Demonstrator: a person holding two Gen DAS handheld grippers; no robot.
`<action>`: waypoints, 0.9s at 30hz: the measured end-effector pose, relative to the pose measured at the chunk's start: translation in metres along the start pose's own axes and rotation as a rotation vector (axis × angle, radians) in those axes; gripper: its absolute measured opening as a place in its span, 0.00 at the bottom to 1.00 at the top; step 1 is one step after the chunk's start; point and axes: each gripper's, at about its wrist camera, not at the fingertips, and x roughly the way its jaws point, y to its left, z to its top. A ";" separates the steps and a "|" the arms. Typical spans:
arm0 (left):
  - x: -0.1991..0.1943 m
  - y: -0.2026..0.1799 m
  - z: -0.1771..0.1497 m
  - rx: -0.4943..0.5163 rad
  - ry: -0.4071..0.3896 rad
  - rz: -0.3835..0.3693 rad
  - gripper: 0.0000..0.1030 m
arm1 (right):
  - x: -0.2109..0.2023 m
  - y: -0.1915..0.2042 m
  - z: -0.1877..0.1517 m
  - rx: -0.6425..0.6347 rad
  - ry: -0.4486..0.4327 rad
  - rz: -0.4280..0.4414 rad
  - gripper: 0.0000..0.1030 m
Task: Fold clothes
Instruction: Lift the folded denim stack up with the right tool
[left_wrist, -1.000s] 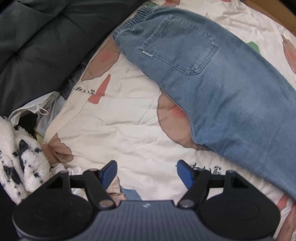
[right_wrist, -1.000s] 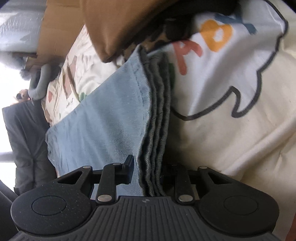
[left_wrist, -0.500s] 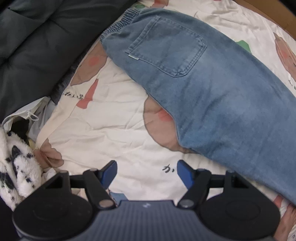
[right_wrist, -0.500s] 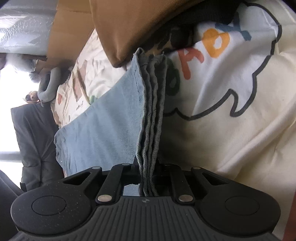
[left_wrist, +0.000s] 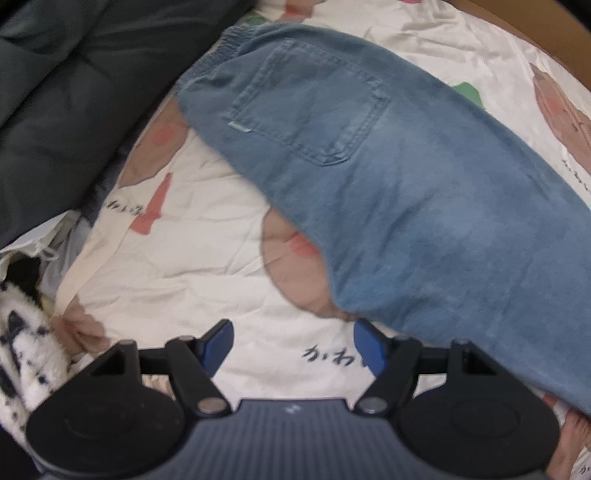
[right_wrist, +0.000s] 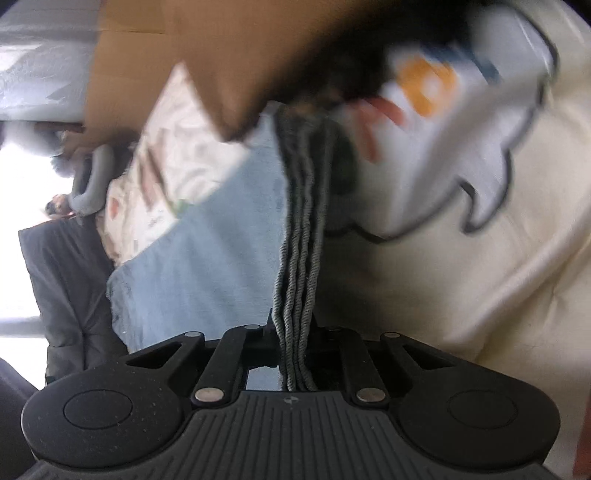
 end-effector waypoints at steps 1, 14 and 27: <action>0.002 -0.003 0.001 0.005 0.000 -0.008 0.72 | -0.005 0.009 0.001 -0.017 -0.002 0.003 0.09; 0.012 -0.037 0.006 0.078 -0.012 -0.074 0.72 | -0.060 0.118 0.004 -0.194 -0.015 0.001 0.09; 0.014 -0.031 0.015 0.077 -0.038 -0.159 0.72 | -0.112 0.193 0.026 -0.285 -0.079 0.057 0.08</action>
